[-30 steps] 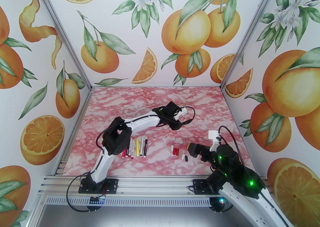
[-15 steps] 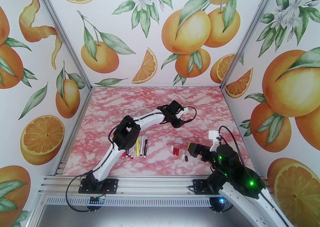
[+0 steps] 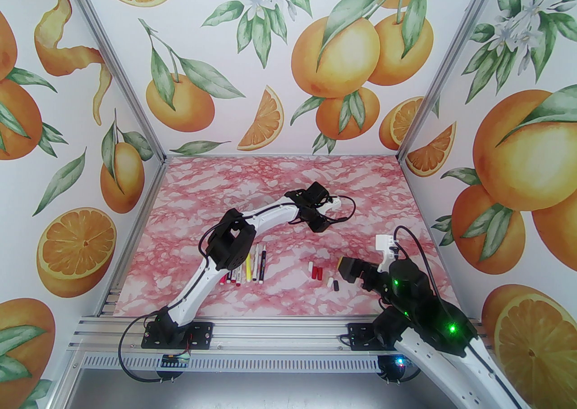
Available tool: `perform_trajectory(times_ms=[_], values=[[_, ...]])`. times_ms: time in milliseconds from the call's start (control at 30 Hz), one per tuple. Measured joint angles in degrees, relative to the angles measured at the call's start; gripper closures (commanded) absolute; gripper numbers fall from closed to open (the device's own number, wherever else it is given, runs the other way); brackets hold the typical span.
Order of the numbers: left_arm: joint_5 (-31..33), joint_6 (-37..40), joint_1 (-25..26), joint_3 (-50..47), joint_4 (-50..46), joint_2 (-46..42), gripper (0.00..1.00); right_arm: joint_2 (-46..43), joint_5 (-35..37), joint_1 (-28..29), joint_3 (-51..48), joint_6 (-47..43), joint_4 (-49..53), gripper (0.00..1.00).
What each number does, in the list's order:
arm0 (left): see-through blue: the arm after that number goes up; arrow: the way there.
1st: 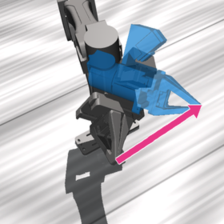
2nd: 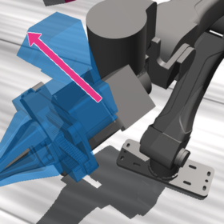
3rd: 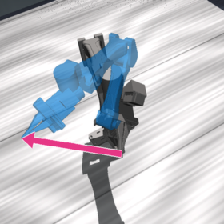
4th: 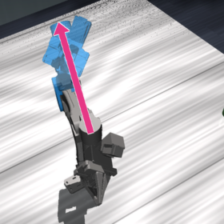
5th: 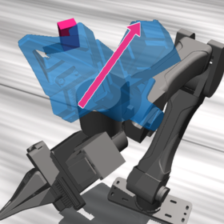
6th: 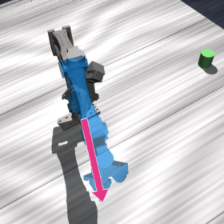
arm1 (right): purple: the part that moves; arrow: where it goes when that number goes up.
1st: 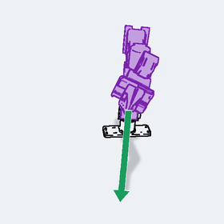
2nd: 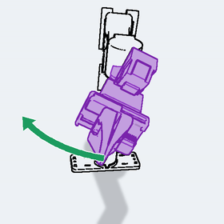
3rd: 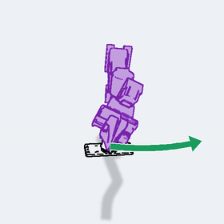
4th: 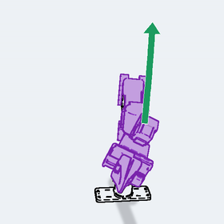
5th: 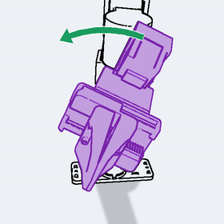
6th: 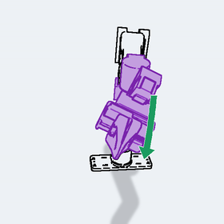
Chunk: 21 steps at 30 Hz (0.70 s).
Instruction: Open the pen caps
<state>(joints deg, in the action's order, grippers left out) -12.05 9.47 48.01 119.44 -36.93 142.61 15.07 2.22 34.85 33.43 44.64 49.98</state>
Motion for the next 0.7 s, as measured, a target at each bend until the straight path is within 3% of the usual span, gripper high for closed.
perform_trajectory(times_ms=[167,267,500,700], values=[[0.74,1.46,0.04,0.31,-1.16,0.00,0.71,0.09,0.00,0.00,0.00,0.15,-0.02,0.01],[2.19,2.34,0.31,0.48,-1.75,0.00,0.79,0.26,0.00,0.00,0.00,0.15,-0.07,0.01],[4.76,2.67,0.72,0.68,-2.67,-0.17,0.83,1.09,0.00,0.00,-0.02,0.15,-0.57,0.01],[7.26,-1.16,0.76,-9.46,-2.19,-7.04,0.84,1.09,0.00,0.00,-0.13,0.20,-0.66,0.01]])
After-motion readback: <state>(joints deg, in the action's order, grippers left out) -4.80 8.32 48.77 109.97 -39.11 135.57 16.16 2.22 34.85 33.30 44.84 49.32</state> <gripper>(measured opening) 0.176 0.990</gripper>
